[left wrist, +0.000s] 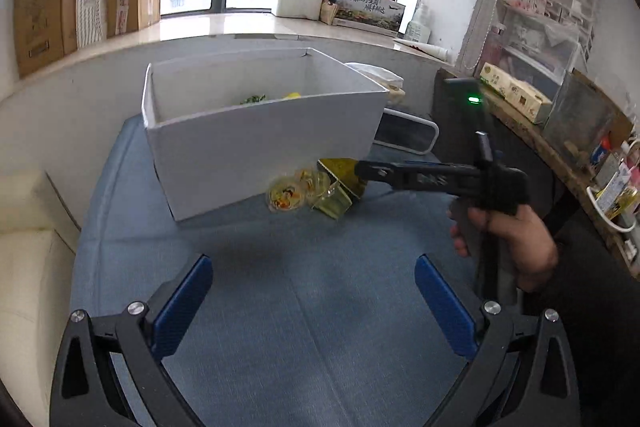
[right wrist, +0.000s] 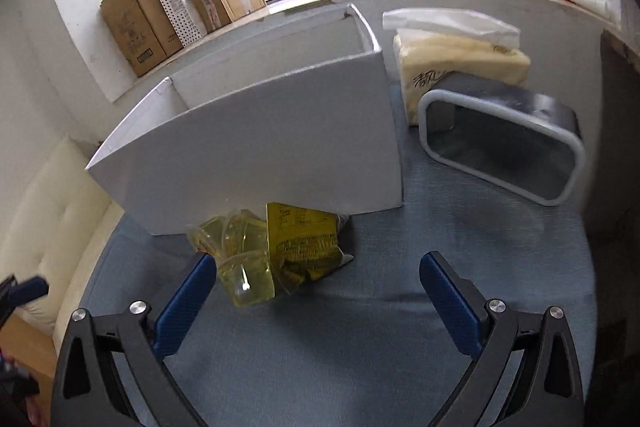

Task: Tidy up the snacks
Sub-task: 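Grasp the yellow snack packet with the right gripper, then grasp an orange jelly cup with the left gripper while the right holds the packet, then release the jelly cup and yellow packet into the white box, then grasp a clear yellow jelly cup with the right gripper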

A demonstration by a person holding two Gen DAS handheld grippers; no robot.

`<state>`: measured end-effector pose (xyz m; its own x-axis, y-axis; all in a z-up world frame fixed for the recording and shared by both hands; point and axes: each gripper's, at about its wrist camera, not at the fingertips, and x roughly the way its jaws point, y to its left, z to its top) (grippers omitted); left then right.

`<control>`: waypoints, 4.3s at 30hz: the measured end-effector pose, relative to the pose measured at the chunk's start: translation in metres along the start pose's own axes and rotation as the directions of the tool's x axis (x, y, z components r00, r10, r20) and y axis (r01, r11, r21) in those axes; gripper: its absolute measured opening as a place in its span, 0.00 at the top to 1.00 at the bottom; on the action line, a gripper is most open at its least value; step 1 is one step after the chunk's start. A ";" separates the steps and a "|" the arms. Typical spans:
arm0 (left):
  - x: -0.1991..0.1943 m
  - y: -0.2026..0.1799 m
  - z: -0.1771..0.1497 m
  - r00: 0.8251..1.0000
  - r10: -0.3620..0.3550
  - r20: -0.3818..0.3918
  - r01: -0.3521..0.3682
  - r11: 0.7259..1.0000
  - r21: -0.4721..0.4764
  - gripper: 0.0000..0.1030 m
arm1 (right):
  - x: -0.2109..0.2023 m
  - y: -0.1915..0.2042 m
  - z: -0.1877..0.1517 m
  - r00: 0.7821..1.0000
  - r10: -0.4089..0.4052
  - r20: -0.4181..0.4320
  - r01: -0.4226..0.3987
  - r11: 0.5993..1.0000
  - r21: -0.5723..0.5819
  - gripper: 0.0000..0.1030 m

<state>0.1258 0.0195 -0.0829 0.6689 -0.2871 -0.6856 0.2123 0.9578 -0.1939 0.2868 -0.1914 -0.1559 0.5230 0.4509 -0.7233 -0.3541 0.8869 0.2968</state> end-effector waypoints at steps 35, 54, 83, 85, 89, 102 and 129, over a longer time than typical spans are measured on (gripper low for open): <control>0.151 0.041 0.043 0.972 0.185 -0.144 -0.207 0.966 -0.156 0.01 | -0.069 -0.007 -0.042 0.995 0.072 0.068 -0.066 0.995 -0.080 0.54; 0.168 0.019 0.038 0.971 0.169 -0.170 -0.183 0.981 -0.068 0.51 | -0.059 -0.016 -0.044 0.994 0.086 0.074 -0.082 0.995 -0.054 0.54; -0.017 0.022 0.090 0.981 0.116 0.154 -0.123 0.992 0.034 0.52 | -0.084 0.066 0.031 0.977 0.098 0.192 -0.059 0.978 -0.198 0.54; -0.016 0.024 0.104 0.978 0.122 0.168 -0.130 0.991 0.042 0.51 | -0.082 0.073 0.047 0.975 0.094 0.201 -0.049 0.976 -0.214 0.54; 0.001 0.037 0.134 0.977 0.135 0.168 -0.143 0.989 0.033 0.51 | -0.072 0.084 0.078 0.976 0.073 0.207 -0.025 0.973 -0.228 0.54; 0.092 0.087 0.159 0.982 0.184 0.044 -0.184 0.983 -0.008 0.31 | -0.004 0.063 0.131 0.990 -0.091 0.111 0.112 0.973 -0.204 0.48; 0.015 0.009 0.013 0.997 0.066 0.028 -0.065 0.997 -0.034 0.00 | -0.058 0.037 0.009 0.990 -0.058 0.125 0.075 0.987 -0.142 0.00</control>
<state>0.1469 0.0238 -0.0862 0.7012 -0.2236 -0.6770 0.1440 0.9744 -0.1726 0.2507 -0.1834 -0.0973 0.6353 0.4082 -0.6555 -0.4200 0.8950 0.1503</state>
